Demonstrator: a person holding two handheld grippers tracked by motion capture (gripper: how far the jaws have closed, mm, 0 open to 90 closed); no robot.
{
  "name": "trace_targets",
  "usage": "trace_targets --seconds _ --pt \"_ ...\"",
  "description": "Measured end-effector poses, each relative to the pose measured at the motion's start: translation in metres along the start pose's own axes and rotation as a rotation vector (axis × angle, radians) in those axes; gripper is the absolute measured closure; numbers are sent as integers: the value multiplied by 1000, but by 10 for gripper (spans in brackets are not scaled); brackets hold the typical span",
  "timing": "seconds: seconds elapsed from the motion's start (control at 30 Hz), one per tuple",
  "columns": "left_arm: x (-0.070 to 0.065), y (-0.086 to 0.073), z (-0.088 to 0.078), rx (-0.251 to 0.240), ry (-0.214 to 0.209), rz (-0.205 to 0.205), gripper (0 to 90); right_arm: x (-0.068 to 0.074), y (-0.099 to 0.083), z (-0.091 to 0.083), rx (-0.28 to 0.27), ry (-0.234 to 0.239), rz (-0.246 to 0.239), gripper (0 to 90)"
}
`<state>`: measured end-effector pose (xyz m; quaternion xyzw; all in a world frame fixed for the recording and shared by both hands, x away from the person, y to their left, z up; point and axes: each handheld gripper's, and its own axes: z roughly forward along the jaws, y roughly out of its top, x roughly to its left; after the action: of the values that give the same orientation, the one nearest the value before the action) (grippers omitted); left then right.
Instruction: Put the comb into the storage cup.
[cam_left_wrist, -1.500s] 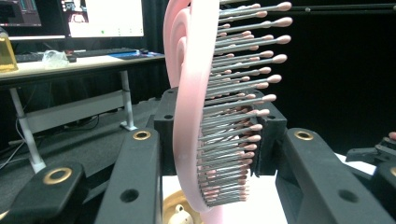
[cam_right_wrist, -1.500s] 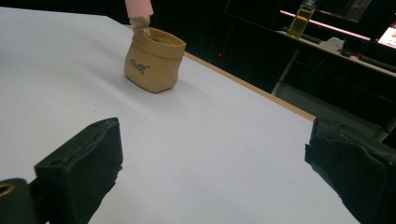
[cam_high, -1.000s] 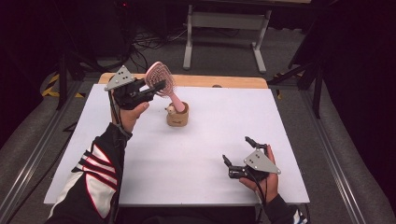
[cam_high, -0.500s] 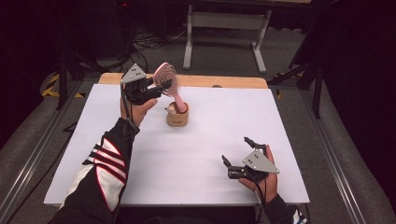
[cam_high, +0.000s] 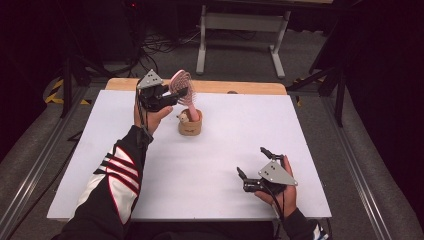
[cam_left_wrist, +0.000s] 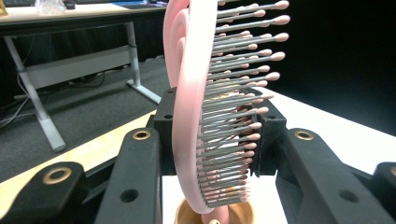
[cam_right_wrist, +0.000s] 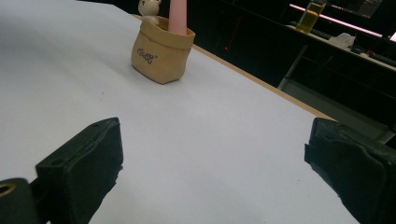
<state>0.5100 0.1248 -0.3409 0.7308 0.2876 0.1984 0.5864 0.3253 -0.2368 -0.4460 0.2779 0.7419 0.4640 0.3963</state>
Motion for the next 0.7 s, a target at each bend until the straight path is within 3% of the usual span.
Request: trace_targets --seconds 0.7 --pt "4 -14 13 17 -25 -56 635 1 0 1 10 3 -6 47"
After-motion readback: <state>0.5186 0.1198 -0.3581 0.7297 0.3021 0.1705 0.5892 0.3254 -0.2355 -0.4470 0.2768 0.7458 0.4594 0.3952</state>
